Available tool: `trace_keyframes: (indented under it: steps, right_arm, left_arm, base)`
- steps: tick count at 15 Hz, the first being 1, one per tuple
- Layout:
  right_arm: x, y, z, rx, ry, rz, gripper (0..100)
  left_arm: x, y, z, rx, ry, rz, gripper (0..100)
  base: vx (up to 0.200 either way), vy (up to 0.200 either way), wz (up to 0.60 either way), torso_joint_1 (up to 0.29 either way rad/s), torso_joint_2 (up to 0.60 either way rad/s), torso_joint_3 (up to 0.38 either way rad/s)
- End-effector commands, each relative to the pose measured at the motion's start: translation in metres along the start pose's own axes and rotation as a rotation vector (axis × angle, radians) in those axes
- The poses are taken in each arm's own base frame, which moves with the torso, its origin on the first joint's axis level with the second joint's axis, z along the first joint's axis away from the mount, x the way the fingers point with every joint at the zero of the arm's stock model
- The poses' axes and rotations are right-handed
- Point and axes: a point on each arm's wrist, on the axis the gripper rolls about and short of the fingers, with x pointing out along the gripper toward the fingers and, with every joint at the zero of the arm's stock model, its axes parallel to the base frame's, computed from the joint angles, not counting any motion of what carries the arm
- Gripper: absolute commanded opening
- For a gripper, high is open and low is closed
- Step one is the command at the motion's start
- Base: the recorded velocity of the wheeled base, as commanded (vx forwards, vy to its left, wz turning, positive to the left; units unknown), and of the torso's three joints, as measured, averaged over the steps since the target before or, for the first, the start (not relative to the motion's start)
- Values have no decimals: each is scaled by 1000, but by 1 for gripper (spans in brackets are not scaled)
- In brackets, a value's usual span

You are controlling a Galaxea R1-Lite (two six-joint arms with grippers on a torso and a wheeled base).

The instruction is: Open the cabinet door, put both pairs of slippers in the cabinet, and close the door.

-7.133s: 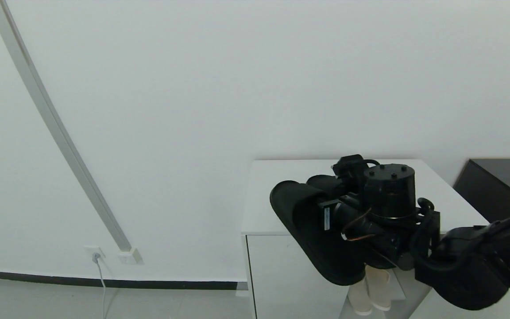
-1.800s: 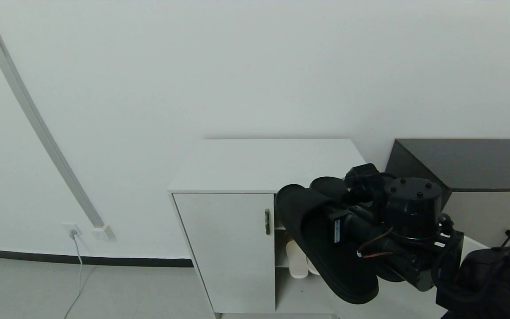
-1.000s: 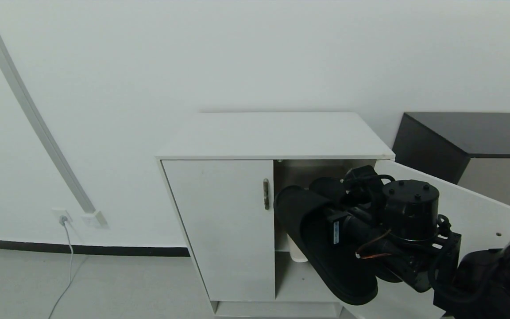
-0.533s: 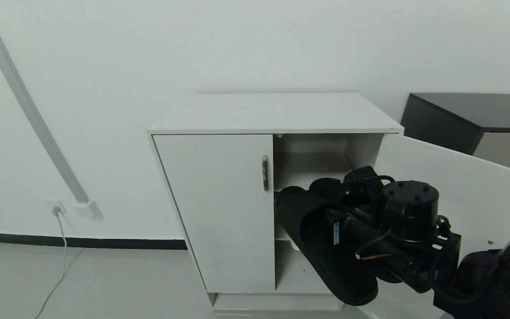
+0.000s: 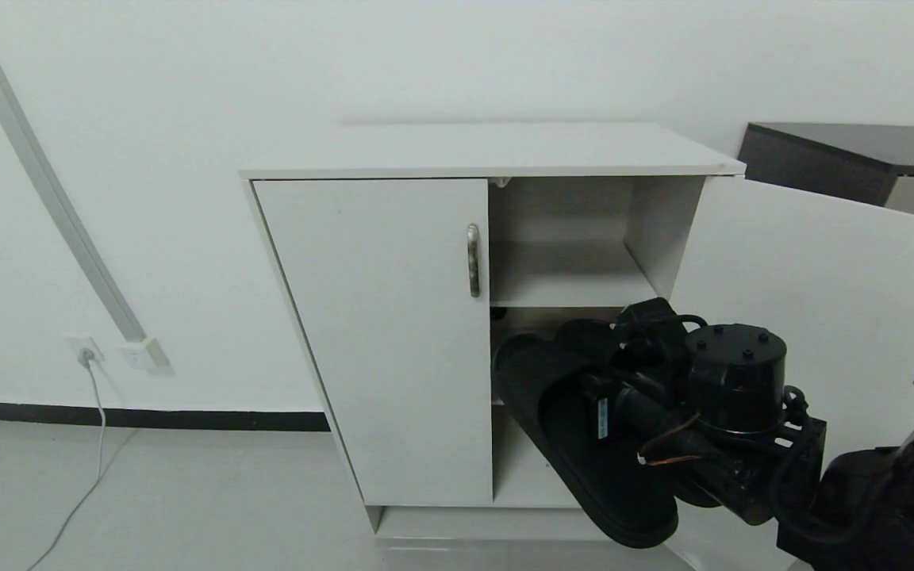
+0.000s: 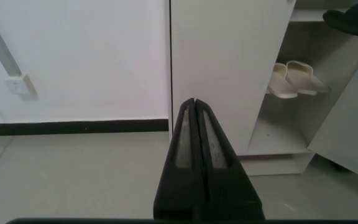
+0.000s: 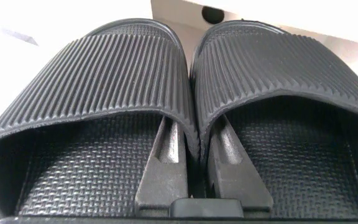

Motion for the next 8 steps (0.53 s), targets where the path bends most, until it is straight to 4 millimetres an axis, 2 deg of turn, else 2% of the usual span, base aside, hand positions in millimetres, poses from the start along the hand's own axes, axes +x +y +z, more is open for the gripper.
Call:
trace_keyframes:
  steps: [1,5,8]
  right_arm:
    - [0,0,0,0,0,0,0]
    - [0,0,-1,-1,2,2,0]
    - [0,1,0,-2,-16,5,0]
  left_arm:
    - [0,0,0,-2,1,0,0]
    - [0,0,0,0,1,-1,0]
    - [0,0,0,0,1,0,0]
  base:
    - [0,0,0,-80,456,369]
    - [0,0,0,-33,435,398]
    - [0,0,0,1,155,154]
